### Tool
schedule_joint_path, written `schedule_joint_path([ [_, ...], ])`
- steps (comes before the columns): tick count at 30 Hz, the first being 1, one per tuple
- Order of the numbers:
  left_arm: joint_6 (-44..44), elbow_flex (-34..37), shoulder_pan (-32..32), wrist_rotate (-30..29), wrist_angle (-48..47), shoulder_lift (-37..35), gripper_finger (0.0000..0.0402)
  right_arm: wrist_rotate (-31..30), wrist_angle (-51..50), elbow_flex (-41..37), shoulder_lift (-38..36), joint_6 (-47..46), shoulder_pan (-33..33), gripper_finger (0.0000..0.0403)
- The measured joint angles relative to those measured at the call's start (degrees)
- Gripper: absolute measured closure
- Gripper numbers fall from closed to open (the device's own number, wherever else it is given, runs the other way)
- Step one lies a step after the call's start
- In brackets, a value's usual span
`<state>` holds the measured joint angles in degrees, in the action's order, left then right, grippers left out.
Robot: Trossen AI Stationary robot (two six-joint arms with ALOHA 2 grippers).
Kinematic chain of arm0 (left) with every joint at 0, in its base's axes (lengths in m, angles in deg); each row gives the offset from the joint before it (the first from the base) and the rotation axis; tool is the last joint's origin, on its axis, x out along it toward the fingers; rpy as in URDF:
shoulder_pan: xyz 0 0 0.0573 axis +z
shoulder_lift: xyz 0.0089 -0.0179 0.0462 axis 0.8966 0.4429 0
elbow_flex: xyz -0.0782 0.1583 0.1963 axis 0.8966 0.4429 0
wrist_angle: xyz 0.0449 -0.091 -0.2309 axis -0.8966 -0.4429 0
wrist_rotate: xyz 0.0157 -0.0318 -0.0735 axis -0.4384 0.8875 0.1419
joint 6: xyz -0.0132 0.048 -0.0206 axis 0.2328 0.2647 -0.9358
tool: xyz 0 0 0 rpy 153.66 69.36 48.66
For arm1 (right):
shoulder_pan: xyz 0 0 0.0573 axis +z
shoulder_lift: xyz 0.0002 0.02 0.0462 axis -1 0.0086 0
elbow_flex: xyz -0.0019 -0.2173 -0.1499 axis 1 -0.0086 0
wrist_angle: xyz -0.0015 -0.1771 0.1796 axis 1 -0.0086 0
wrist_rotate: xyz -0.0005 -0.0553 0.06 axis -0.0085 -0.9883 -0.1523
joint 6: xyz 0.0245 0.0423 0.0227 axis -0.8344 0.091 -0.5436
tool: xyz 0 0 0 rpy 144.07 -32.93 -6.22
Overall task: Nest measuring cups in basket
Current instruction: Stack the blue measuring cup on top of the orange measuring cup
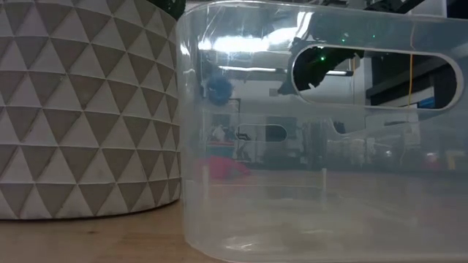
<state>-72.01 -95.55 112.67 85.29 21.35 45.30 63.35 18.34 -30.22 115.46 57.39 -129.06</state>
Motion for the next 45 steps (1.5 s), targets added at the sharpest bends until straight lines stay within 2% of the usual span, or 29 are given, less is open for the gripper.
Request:
schedule_joint_path([
  [9,-7.3,0.0,0.3,5.8,8.2,9.8,0.0399,2.2,0.0,0.0,0.0,0.0,0.0,0.0220],
  [17,-8.2,0.0,0.5,7.9,10.3,13.2,0.0398,4.0,0.0,0.0,0.0,0.0,0.0,0.0220],
  [26,-7.9,0.0,1.5,4.8,10.1,13.3,0.0398,4.1,0.0,0.0,0.0,0.0,0.0,0.0220],
  [34,-6.4,0.0,1.4,2.0,4.9,13.3,0.0398,4.1,-0.5,0.0,0.0,-1.6,0.0,0.0220],
  [41,-5.7,0.0,1.4,-0.5,4.3,13.3,0.0398,4.1,-0.5,0.0,0.0,-1.6,0.0,0.0220],
  [45,-4.4,0.0,1.4,-2.9,1.0,13.3,0.0398,7.0,-0.5,0.0,0.0,-1.6,0.0,0.0220],
])
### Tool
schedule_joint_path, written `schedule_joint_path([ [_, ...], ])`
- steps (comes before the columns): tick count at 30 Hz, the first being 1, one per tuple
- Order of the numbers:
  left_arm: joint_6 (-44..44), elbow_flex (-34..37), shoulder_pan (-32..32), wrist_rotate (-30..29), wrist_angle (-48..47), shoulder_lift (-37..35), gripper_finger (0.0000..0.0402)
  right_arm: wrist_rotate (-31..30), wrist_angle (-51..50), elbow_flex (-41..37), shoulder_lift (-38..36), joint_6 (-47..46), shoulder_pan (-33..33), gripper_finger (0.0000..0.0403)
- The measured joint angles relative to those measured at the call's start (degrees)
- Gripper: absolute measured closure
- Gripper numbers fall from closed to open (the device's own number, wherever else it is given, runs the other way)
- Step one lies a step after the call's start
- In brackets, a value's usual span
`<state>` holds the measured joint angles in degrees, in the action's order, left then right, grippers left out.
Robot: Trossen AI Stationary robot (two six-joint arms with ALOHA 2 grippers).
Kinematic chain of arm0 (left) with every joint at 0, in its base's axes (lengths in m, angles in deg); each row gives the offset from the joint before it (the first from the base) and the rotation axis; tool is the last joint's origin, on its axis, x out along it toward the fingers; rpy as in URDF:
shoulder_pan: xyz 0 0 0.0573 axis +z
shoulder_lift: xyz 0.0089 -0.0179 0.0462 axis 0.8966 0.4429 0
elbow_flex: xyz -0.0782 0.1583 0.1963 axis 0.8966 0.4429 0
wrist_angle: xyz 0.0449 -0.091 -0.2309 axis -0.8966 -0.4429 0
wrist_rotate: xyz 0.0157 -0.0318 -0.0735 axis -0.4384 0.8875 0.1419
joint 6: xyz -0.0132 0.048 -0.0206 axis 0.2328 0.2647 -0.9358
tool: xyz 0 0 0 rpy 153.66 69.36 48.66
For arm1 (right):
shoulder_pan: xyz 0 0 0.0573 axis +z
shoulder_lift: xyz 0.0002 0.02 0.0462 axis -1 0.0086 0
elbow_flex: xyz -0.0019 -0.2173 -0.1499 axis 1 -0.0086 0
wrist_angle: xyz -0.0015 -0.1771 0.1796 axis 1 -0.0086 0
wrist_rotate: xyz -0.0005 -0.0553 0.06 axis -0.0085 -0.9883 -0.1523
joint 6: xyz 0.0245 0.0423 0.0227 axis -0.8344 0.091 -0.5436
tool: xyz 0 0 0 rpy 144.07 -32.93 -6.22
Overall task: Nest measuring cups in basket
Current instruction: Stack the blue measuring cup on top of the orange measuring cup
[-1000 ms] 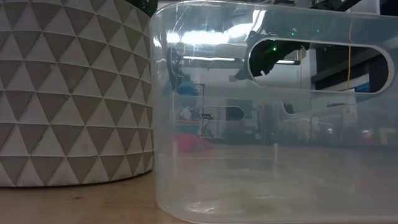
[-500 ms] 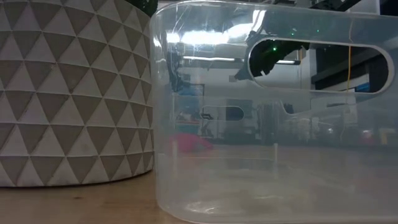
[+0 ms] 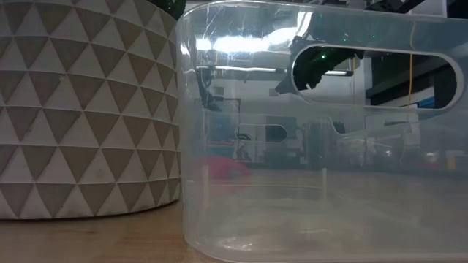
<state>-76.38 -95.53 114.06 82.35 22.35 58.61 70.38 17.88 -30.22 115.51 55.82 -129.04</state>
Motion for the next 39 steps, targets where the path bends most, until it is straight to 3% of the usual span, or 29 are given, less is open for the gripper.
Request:
schedule_joint_path([
  [5,2.5,0.0,0.0,-1.2,-4.1,0.0,0.0398,4.3,0.0,0.0,0.0,0.0,0.0,0.0220],
  [12,2.5,0.0,-0.2,-4.0,-4.2,0.0,0.0393,4.4,0.0,0.0,0.0,0.0,0.0,0.0220],
  [23,2.8,0.0,-0.2,-12.0,-4.2,0.0,0.0356,4.4,0.0,0.0,0.0,0.0,0.0,0.0220],
  [30,5.1,0.0,-0.2,-13.9,-4.2,0.0,0.0324,4.4,0.0,0.0,0.0,0.1,0.0,0.0220],
  [39,5.6,0.0,-0.2,-24.2,-4.2,0.0,0.0298,4.4,0.0,0.0,0.0,0.1,0.0,0.0220],
])
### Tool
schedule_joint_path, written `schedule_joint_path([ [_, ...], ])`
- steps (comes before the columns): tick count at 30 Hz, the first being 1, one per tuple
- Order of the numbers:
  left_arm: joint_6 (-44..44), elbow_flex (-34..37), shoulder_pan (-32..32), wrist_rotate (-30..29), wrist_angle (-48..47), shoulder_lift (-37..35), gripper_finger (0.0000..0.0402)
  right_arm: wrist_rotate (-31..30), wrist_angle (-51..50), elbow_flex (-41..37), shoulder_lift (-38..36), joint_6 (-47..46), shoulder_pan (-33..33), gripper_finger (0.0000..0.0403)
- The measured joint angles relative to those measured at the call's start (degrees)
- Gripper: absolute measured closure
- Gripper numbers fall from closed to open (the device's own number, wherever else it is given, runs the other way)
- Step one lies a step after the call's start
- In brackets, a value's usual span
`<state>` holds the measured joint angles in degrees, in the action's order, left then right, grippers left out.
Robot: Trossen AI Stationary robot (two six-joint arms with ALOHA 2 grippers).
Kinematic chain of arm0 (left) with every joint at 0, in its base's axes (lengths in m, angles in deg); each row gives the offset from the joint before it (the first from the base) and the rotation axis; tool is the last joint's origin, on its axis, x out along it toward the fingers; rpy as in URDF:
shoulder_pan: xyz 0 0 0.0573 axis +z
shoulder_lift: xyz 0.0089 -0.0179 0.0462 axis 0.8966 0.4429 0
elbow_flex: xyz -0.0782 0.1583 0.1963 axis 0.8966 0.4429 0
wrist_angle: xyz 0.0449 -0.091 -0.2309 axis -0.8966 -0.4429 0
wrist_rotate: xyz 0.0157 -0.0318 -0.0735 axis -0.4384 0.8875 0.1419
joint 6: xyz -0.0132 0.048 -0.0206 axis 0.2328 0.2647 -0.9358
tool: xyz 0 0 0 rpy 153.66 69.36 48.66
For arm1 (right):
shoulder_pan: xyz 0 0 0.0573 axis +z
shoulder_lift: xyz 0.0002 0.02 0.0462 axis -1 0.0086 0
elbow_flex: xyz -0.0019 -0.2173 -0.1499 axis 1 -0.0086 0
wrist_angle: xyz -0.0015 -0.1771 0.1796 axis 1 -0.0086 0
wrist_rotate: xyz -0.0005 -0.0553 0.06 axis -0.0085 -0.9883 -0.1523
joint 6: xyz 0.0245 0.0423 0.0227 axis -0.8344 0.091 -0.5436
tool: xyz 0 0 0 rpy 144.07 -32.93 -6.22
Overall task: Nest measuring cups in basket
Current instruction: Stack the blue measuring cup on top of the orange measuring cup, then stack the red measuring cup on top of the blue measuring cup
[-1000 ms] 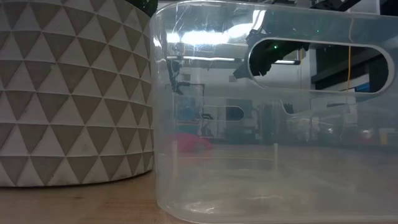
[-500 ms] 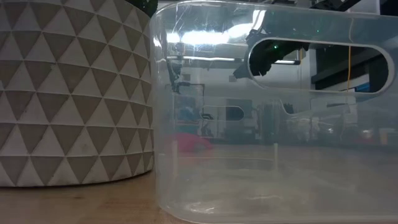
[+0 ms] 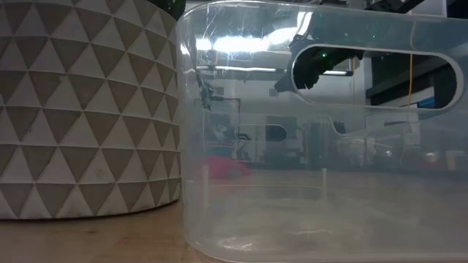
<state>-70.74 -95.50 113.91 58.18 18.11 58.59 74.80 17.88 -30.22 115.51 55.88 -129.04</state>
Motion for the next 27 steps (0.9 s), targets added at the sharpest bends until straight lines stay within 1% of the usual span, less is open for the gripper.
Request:
schedule_joint_path([
  [4,0.1,0.0,0.0,-5.0,0.0,0.0,0.0301,0.0,0.0,0.0,0.0,0.0,0.0,0.0220],
  [7,0.2,0.0,0.0,-6.8,0.2,0.0,0.0300,0.0,0.0,0.0,0.0,0.0,0.0,0.0220],
  [11,2.8,0.0,0.0,-7.0,2.0,0.0,0.0301,0.1,0.0,0.0,0.0,0.0,0.1,0.0220],
  [13,3.7,0.0,0.0,-6.9,3.7,0.0,0.0301,1.1,0.0,0.0,0.0,0.0,0.4,0.0220],
  [18,4.6,0.0,0.0,-6.6,10.5,-0.1,0.0300,3.5,0.0,0.0,0.0,0.1,2.6,0.0220],
  [22,5.6,0.0,0.0,-6.6,9.1,-1.5,0.0302,4.5,0.0,0.0,0.0,0.3,5.0,0.0220],
  [27,6.0,0.0,-0.8,-4.9,8.9,-5.2,0.0303,4.4,0.0,0.0,0.0,0.3,8.1,0.0220],
])
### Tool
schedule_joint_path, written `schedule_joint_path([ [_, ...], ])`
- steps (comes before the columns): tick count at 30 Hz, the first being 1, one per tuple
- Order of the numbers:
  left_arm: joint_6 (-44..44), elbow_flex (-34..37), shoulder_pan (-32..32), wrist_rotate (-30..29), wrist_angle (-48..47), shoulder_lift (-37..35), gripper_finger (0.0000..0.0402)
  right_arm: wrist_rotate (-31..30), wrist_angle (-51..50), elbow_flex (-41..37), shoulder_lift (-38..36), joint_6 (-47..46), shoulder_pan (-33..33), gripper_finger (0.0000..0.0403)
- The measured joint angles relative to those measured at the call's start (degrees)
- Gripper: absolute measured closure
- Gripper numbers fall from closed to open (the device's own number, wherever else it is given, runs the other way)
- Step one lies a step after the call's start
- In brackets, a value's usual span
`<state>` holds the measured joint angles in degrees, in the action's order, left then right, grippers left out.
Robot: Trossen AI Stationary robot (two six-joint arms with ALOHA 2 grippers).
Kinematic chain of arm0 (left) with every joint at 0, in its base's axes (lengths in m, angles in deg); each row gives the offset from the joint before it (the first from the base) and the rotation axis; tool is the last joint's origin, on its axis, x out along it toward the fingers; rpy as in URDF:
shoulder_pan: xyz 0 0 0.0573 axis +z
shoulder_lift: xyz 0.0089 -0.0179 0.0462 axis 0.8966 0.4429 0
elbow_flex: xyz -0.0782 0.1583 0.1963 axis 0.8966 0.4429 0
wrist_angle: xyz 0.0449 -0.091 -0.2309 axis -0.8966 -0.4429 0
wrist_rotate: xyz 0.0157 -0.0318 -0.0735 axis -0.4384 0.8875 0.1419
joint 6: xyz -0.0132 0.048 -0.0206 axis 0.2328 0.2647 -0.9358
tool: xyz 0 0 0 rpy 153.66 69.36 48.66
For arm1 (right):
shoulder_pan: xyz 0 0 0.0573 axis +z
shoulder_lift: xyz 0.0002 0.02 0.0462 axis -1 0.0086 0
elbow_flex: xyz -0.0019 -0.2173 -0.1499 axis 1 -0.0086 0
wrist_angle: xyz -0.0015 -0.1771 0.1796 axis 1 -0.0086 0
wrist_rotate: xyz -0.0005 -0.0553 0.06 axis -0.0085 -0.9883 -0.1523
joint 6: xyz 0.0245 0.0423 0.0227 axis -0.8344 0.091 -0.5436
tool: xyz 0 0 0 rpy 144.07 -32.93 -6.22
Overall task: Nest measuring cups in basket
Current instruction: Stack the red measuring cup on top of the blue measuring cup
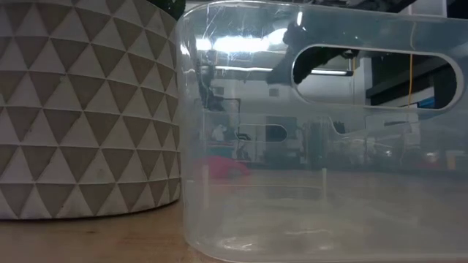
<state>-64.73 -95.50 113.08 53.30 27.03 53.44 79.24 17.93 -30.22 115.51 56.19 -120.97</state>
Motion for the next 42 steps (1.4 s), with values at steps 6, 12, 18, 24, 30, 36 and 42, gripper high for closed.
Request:
schedule_joint_path([
  [6,1.5,0.0,-2.2,-0.2,-1.2,-6.6,0.0303,0.0,0.0,0.0,0.0,0.0,3.3,0.0220],
  [12,1.5,0.0,-5.6,-0.4,-3.1,-13.4,0.0303,0.0,0.0,0.0,0.6,0.0,6.8,0.0220],
  [18,1.6,0.0,-10.3,-0.6,-5.8,-18.3,0.0303,0.0,0.6,0.0,4.2,0.1,10.6,0.0220],
  [24,1.5,0.0,-15.7,-1.2,-6.6,-19.3,0.0303,0.0,0.7,0.0,9.1,2.5,14.9,0.0220],
  [30,1.5,0.0,-19.5,-3.5,-8.4,-19.3,0.0303,-0.1,3.2,0.0,14.5,12.9,19.0,0.0220],
  [36,1.5,0.0,-21.4,-3.5,-9.1,-19.3,0.0303,-3.3,7.5,0.0,20.0,20.9,21.9,0.0220],
  [42,1.5,0.0,-21.8,-3.6,-10.7,-19.3,0.0303,-17.9,9.7,0.0,23.6,27.4,24.2,0.0225],
])
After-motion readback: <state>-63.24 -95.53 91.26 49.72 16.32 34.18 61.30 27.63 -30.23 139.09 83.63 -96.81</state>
